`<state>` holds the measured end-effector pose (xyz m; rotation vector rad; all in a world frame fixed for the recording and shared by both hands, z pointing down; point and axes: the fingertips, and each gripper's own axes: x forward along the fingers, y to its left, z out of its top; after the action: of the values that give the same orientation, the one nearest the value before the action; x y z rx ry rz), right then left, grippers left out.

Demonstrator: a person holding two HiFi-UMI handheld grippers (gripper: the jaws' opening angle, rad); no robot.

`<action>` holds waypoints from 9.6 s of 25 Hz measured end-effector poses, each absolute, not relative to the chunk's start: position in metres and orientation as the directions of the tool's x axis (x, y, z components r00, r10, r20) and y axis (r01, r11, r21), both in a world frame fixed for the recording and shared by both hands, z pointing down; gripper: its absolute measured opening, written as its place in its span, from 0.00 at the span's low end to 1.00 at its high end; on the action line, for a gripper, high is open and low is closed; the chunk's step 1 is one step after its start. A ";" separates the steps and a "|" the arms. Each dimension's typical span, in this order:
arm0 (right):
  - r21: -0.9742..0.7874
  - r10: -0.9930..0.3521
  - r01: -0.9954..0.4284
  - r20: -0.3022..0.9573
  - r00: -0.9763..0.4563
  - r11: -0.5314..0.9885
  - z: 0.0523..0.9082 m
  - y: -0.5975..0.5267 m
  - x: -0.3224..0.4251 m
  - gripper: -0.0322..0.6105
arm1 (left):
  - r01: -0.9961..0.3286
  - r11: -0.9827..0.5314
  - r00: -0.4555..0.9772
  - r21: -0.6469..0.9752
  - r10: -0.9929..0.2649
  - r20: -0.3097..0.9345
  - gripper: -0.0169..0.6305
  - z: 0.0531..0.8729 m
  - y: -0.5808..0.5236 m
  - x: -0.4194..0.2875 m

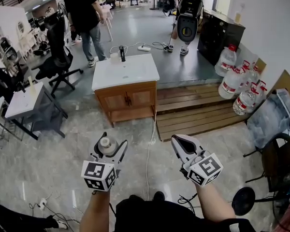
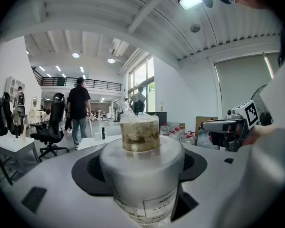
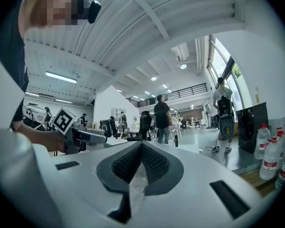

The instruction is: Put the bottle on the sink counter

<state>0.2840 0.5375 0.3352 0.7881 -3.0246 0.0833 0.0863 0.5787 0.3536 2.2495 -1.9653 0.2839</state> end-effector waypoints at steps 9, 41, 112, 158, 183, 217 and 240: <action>-0.107 -0.471 -0.474 0.048 -0.881 0.874 0.348 0.526 0.306 0.07 | -0.991 -0.135 0.128 -0.015 -0.964 0.232 0.55 0.355 0.569 0.109; -0.125 -0.464 -0.485 0.164 -0.870 0.865 0.371 0.316 0.048 0.07 | -0.983 -0.185 0.180 -0.006 -0.964 0.197 0.55 0.357 0.364 -0.139; -0.212 -0.551 -0.593 0.227 -0.803 0.777 0.396 -0.186 -0.066 0.07 | -0.912 -0.406 0.408 0.057 -0.882 0.236 0.55 0.380 -0.174 -0.222; -0.316 -0.583 -0.657 0.304 -0.754 0.685 0.515 -0.364 0.008 0.07 | -0.867 -0.490 0.476 0.092 -0.756 0.449 0.55 0.585 -0.418 -0.087; -0.322 -0.541 -0.663 0.393 -0.743 0.676 0.558 -0.394 0.037 0.07 | -0.882 -0.468 0.433 0.063 -0.748 0.503 0.55 0.664 -0.480 -0.067; -0.340 -0.537 -0.658 0.388 -0.749 0.671 0.561 -0.399 0.051 0.07 | -0.864 -0.503 0.416 -0.025 -0.740 0.528 0.55 0.669 -0.492 -0.055; -0.352 -0.538 -0.654 0.377 -0.754 0.670 0.556 -0.395 0.048 0.07 | -0.859 -0.510 0.408 -0.040 -0.731 0.547 0.55 0.659 -0.485 -0.060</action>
<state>0.0484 -0.3950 0.5561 0.9604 -2.6439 0.6970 -0.0598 -0.4845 0.6592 2.4181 -1.3966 0.7513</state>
